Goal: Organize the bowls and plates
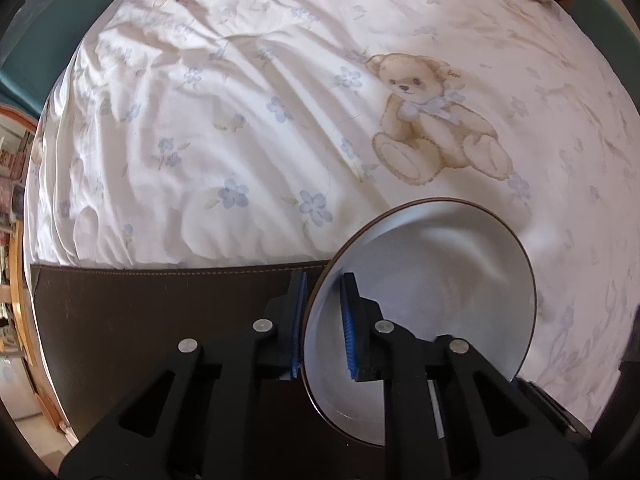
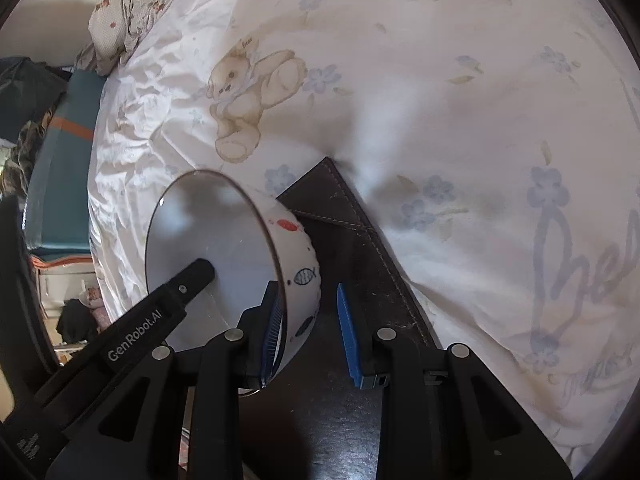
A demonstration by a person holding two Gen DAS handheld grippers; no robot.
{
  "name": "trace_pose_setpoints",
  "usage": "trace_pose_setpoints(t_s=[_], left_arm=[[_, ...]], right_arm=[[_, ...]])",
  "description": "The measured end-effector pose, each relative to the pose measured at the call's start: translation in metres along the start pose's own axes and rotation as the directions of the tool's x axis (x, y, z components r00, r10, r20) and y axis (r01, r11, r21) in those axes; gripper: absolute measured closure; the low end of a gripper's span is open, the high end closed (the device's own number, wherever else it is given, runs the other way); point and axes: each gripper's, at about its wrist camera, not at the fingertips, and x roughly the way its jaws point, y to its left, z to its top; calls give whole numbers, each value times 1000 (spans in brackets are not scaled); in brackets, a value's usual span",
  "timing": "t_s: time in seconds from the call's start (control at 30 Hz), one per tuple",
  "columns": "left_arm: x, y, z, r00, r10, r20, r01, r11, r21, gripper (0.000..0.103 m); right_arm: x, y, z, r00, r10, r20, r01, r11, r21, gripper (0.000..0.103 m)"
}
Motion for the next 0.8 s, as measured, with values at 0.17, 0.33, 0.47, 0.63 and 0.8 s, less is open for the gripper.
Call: trace_pose_setpoints(t_s=[0.17,0.33,0.47,0.63,0.8], left_arm=[[-17,-4,-4,1000,-2,29,0,998,62,94],[-45,-1,-6,997,1,76,-8,996,87,94],[-82,-2,-14,991,-12,133,-5,992,126,94],[-121,7,-26,981,-22,193,-2,992,123,94],[-162,24,-55,970,-42,238,10,991,134,94]], right_arm=[[2,1,-2,1000,-9,-4,9,1000,-8,85],[-11,10,-8,1000,21,6,-21,999,-27,85],[-35,16,-11,997,60,43,-59,998,-33,85],[-69,33,-29,992,81,94,-73,994,-85,85],[-97,56,-56,986,98,133,-74,981,-180,85]])
